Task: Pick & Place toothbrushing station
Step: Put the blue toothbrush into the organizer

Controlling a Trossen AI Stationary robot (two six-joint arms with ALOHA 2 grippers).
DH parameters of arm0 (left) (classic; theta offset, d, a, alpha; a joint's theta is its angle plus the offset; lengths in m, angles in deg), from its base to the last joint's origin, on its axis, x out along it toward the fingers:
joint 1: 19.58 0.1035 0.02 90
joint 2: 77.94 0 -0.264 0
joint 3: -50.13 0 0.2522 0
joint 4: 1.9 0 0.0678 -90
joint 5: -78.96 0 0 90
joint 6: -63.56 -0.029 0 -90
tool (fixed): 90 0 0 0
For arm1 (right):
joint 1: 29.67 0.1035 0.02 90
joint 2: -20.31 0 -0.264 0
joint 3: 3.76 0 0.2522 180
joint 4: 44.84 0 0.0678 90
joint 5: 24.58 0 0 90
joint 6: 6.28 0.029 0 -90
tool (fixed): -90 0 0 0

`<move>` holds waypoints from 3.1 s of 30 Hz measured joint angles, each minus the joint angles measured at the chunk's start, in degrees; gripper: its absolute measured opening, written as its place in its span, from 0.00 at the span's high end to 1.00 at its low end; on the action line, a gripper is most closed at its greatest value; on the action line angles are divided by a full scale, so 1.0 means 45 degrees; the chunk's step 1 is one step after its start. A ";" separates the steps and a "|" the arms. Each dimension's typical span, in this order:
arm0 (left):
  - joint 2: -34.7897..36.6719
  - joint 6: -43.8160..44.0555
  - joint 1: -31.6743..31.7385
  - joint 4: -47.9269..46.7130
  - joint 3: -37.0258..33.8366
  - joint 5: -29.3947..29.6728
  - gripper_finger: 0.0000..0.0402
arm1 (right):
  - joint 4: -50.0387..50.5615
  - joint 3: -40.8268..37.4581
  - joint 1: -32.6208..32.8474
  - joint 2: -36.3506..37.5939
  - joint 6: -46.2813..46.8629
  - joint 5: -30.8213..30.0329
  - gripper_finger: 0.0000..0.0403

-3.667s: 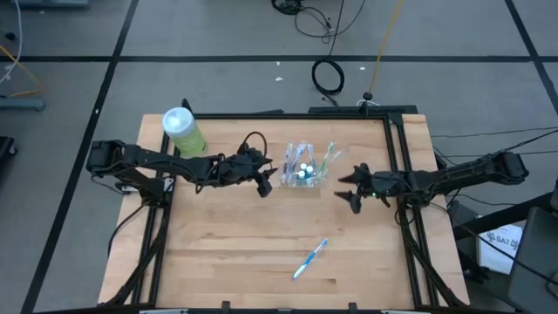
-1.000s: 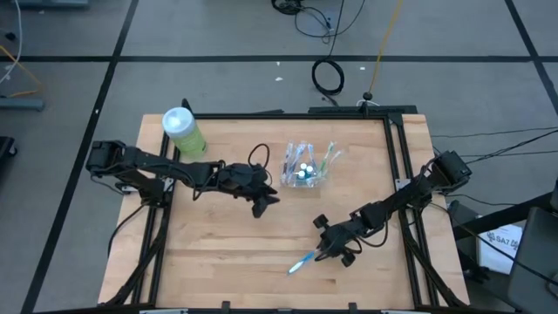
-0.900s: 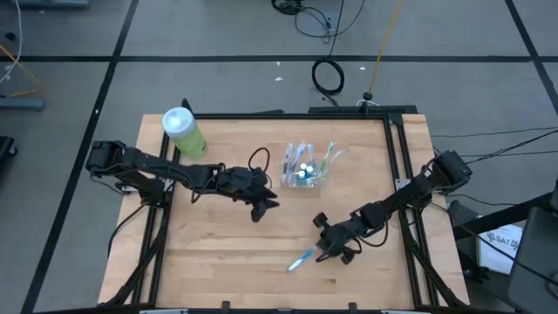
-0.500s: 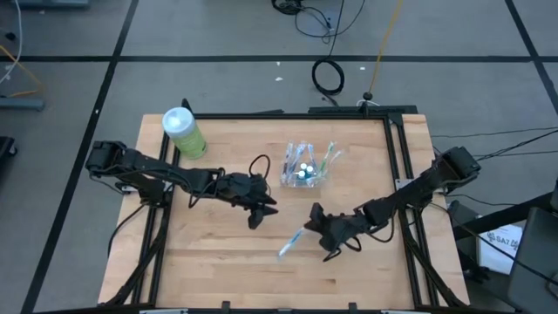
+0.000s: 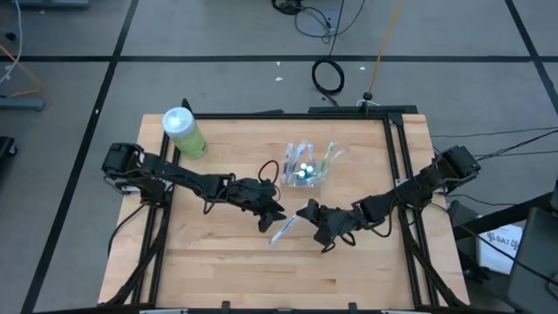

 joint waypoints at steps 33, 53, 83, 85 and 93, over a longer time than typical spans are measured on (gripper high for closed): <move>-0.0460 -0.0373 0.0063 0.0290 0.0000 -0.0085 0.94 | -0.1630 0.0010 -0.0816 0.0019 0.0423 0.0120 0.86; -0.0460 -0.0727 0.0168 0.0493 0.0000 0.2512 0.94 | -0.1714 0.0010 0.0209 0.1335 0.6796 -0.0682 0.69; -0.0418 -0.6196 -0.0369 0.4544 -0.0005 0.3196 0.95 | -0.6097 -0.3483 -0.2063 0.3393 1.5456 0.3476 0.54; -0.0385 -0.6425 -0.0474 0.4867 -0.0005 0.3201 0.96 | -0.6973 -0.3483 -0.2155 0.3050 1.5923 0.3480 0.51; -0.0368 -0.6290 -0.0469 0.4987 -0.0005 0.3198 0.95 | -1.2055 -0.3483 -0.2579 0.0824 1.6985 0.5408 0.44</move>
